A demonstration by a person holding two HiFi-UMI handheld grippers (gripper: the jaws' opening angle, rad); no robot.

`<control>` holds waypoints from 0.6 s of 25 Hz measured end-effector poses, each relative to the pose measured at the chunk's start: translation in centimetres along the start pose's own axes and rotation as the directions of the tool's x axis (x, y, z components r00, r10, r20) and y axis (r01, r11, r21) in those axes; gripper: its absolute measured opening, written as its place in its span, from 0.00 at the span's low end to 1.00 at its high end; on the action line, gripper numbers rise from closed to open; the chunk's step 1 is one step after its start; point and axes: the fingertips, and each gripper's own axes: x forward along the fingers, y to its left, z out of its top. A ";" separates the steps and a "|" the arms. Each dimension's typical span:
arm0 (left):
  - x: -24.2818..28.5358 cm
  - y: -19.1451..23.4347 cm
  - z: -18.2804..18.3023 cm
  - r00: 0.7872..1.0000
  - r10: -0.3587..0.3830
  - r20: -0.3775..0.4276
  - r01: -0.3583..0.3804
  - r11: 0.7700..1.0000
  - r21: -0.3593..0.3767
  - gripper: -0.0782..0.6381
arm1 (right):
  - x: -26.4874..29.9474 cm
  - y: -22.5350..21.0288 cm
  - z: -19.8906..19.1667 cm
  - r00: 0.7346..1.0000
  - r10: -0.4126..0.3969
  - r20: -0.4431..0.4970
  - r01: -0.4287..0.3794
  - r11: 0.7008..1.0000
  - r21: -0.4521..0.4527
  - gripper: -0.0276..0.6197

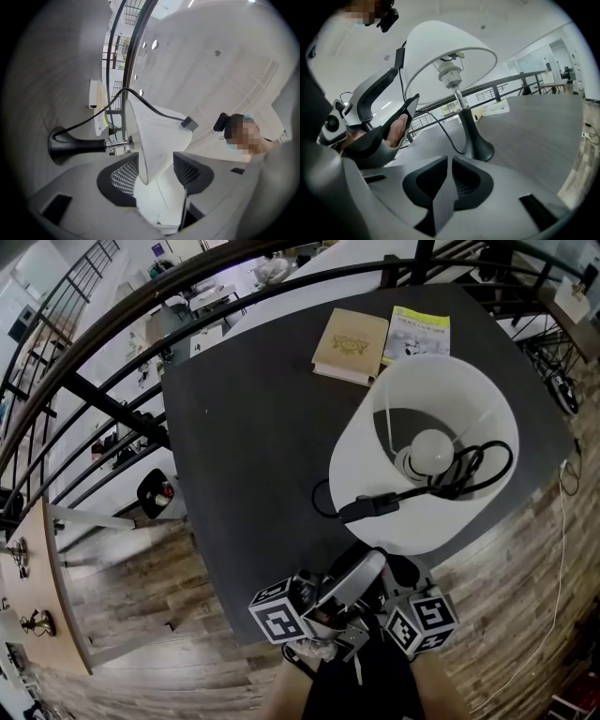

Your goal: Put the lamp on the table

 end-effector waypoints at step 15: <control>-5.7 1.7 -1.7 0.969 0.234 -0.076 -0.229 0.971 0.065 0.12 | -1.2 3.0 1.3 0.998 0.053 -0.022 -0.054 0.999 -0.011 0.06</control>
